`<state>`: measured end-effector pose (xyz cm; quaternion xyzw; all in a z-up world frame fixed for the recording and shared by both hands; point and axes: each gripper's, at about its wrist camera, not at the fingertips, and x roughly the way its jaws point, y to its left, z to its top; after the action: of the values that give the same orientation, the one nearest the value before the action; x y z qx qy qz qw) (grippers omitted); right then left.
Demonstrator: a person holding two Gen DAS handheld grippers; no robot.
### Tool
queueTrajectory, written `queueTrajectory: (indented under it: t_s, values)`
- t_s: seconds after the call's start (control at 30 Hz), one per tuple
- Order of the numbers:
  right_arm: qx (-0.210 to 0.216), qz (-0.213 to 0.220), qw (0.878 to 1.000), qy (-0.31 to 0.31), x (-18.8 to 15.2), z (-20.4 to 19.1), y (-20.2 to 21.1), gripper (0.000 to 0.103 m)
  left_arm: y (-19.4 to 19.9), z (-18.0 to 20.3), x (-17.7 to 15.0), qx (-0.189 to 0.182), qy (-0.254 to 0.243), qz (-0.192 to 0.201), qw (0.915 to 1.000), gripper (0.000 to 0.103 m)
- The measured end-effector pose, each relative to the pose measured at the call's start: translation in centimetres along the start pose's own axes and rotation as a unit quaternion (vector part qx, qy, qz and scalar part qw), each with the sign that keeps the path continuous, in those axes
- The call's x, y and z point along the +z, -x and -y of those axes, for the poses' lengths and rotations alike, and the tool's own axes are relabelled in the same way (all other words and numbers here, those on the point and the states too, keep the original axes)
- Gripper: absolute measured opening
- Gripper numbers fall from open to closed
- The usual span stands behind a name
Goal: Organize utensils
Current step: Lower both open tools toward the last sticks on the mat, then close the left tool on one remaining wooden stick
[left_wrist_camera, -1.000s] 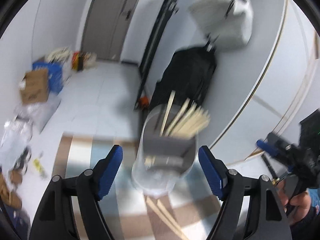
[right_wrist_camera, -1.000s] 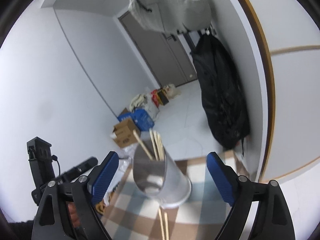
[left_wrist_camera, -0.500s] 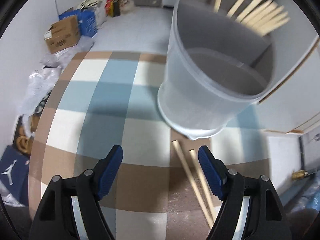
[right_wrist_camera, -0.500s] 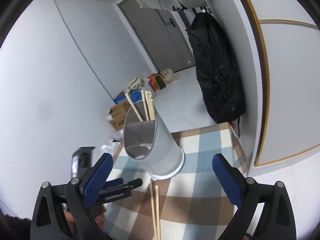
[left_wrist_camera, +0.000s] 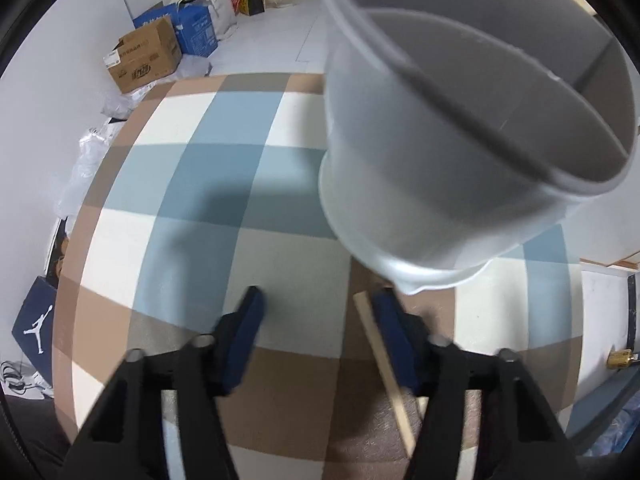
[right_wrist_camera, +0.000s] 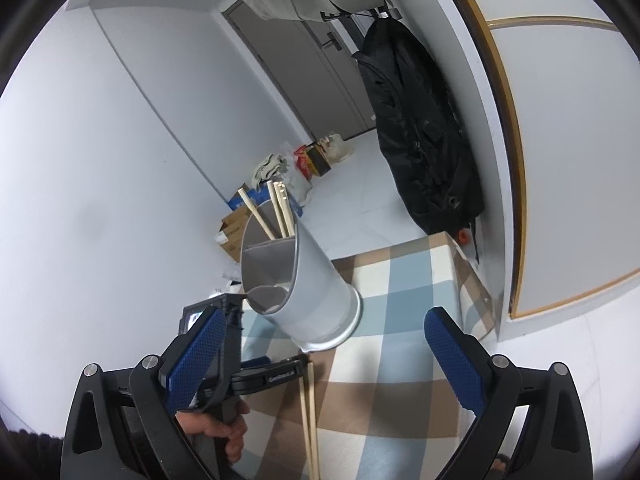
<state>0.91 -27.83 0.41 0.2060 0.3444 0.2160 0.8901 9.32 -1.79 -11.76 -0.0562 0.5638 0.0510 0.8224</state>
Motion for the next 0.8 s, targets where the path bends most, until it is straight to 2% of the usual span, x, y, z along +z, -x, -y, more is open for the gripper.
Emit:
queueTrajectory:
  t_s: [0.03,0.1,0.13,0.4,0.53,0.57,0.63,0.73,0.8]
  values:
    - [0.0,-0.001,1.0,-0.001,0.0,0.0,0.0,0.1,0.1,0.0,-0.1,-0.002,-0.002,0.004,1.0,0.032]
    - [0.001,-0.002,1.0,-0.005,0.0,0.0,0.0,0.1,0.2,0.1,-0.1,-0.01,-0.004,0.008,0.9999,0.007]
    - [0.002,-0.002,1.0,-0.006,0.0,0.1,0.0,0.1,0.0,0.1,-0.1,-0.013,-0.006,0.01,0.9998,0.005]
    - [-0.009,-0.025,0.999,0.022,-0.7,-0.7,-1.0,0.1,0.9,-2.3,-0.7,-0.055,0.025,0.03,0.9977,0.002]
    - [-0.011,-0.075,0.996,0.047,-1.7,-1.7,-3.4,0.099,2.7,-3.3,-1.1,-0.076,0.028,0.056,0.9952,0.002]
    - [-0.007,-0.094,0.994,0.056,-2.1,-2.2,-4.4,0.095,3.1,-4.1,-1.1,-0.088,0.031,0.062,0.9937,0.002]
    - [-0.006,-0.133,0.988,0.076,-2.8,-3.1,-6.4,0.077,3.7,-5.1,-1.2,-0.1,0.036,0.07,0.9919,0.002]
    - [-0.022,-0.183,0.977,0.105,-4.2,-4.2,-9.4,0.058,4.6,-5.6,-1.4,-0.124,0.053,0.074,0.988,0.002]
    - [-0.033,-0.212,0.97,0.115,-4.9,-4.6,-11.3,0.054,5.4,-6.4,-1.1,-0.136,0.062,0.088,0.9848,0.002]
